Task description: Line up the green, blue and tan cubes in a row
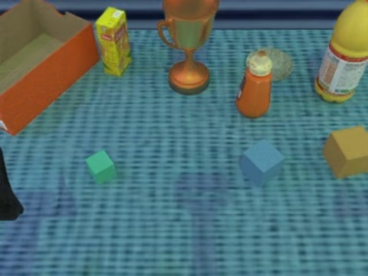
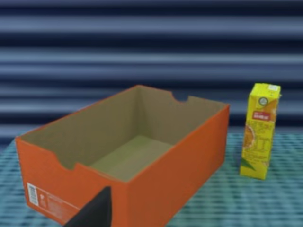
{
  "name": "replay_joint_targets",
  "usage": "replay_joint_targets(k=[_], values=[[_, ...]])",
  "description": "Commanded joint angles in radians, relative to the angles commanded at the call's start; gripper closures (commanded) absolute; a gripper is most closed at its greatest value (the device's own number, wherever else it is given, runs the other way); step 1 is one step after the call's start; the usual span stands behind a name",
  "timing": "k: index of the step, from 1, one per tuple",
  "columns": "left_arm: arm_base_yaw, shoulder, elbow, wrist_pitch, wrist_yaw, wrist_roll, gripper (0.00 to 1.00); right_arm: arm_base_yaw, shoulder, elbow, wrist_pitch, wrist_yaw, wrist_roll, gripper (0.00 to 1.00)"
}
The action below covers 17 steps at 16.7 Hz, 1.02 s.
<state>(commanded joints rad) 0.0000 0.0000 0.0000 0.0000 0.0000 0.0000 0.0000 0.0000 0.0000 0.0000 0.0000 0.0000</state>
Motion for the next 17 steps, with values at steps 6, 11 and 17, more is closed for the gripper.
replay_joint_targets(k=[6, 11, 17], values=[[-0.024, 0.104, 0.099, -0.064, 0.003, 0.042, 0.0, 0.0, 0.0, 0.0, 0.0, 0.0, 0.0, 0.0], [-0.084, 0.468, 0.387, -0.257, 0.003, 0.164, 0.0, 0.0, 0.0, 0.0, 0.0, 0.0, 0.0, 0.0], [-0.177, 1.12, 0.813, -0.573, 0.002, 0.353, 0.0, 0.0, 0.0, 0.0, 0.0, 0.0, 0.0, 0.0]])
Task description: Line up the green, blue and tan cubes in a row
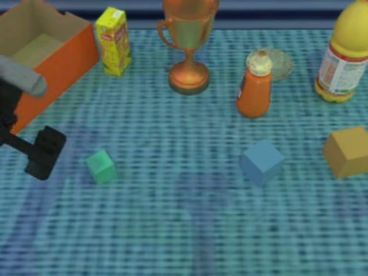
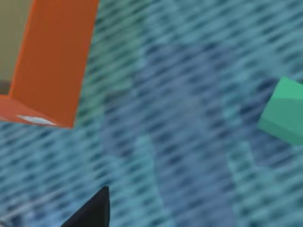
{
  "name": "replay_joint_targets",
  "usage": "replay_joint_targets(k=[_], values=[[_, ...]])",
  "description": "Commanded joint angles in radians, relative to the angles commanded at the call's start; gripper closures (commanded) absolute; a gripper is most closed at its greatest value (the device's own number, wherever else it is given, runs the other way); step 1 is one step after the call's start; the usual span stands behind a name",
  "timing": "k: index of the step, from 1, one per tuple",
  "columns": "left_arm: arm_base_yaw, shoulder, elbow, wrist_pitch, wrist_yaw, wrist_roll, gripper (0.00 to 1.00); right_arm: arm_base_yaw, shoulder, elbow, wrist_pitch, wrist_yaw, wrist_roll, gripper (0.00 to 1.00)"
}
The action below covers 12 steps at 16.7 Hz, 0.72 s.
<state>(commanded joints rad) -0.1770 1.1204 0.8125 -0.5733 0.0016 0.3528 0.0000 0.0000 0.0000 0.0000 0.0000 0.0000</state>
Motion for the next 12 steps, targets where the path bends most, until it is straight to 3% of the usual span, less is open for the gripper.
replay_joint_targets(k=[6, 12], values=[[-0.086, 0.572, 0.39, -0.286, 0.002, 0.172, 0.0, 0.0, 0.0, 0.0, 0.0, 0.0, 0.0, 0.0], [-0.138, 0.878, 0.648, -0.439, 0.0, 0.277, 0.0, 0.0, 0.0, 0.0, 0.0, 0.0, 0.0, 0.0]])
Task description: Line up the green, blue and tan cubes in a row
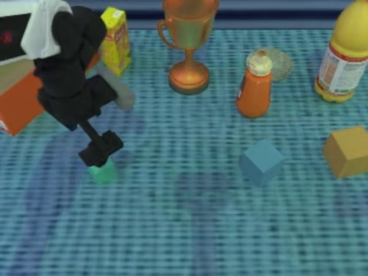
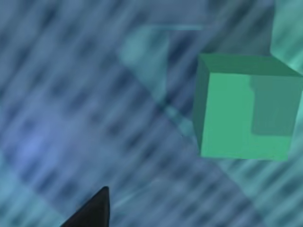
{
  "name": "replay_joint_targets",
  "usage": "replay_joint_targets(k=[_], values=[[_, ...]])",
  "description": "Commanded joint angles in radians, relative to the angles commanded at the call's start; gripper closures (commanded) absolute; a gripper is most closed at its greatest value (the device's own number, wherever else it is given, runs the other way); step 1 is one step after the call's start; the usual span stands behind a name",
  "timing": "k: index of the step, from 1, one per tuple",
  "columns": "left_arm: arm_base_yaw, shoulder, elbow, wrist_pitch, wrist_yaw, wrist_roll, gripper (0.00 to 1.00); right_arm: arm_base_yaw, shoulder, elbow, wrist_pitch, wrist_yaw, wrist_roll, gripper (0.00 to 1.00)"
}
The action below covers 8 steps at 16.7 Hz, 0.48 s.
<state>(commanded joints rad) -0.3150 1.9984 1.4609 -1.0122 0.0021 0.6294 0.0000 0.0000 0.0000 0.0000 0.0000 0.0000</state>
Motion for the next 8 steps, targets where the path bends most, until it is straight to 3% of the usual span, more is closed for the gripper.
replay_joint_targets(k=[8], values=[[-0.001, 0.037, 0.028, -0.011, 0.0, 0.012, 0.0, 0.0, 0.0, 0.0, 0.0, 0.0, 0.0, 0.0]])
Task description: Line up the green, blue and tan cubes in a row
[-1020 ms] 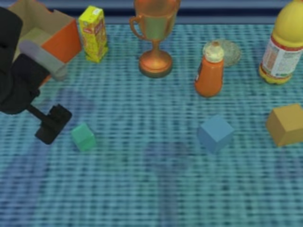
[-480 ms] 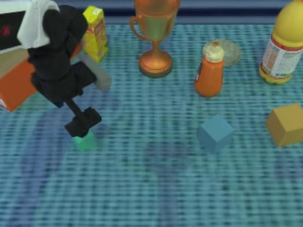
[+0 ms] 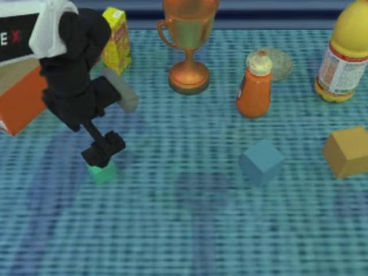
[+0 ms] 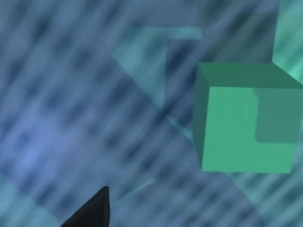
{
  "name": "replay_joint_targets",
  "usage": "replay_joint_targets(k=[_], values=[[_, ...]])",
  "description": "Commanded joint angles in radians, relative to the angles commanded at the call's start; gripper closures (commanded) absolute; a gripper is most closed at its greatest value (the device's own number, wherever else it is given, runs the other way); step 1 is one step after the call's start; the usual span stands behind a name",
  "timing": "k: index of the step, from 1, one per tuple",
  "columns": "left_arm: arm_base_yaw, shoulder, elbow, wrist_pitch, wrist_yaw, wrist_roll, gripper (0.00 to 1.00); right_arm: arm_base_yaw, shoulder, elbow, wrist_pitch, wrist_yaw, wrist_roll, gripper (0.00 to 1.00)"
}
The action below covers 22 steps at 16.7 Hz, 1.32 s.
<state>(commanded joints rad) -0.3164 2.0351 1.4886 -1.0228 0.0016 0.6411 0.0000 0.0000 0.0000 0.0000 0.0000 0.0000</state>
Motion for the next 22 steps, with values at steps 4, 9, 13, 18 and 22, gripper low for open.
replay_joint_targets(k=[4, 9, 13, 18, 22], values=[[-0.003, 0.053, -0.055, 0.107, 0.001, 0.003, 0.0, 0.0, 0.0, 0.0, 0.0, 0.0, 0.0, 0.0], [-0.003, 0.143, -0.143, 0.288, 0.001, 0.004, 0.0, 0.0, 0.0, 0.0, 0.0, 0.0, 0.0, 0.0], [-0.003, 0.152, -0.151, 0.302, 0.001, 0.004, 0.0, 0.0, 0.0, 0.0, 0.0, 0.0, 0.0, 0.0], [-0.003, 0.152, -0.151, 0.302, 0.001, 0.004, 0.3, 0.0, 0.0, 0.0, 0.0, 0.0, 0.0, 0.0], [-0.003, 0.152, -0.151, 0.302, 0.001, 0.004, 0.6, 0.0, 0.0, 0.0, 0.0, 0.0, 0.0, 0.0]])
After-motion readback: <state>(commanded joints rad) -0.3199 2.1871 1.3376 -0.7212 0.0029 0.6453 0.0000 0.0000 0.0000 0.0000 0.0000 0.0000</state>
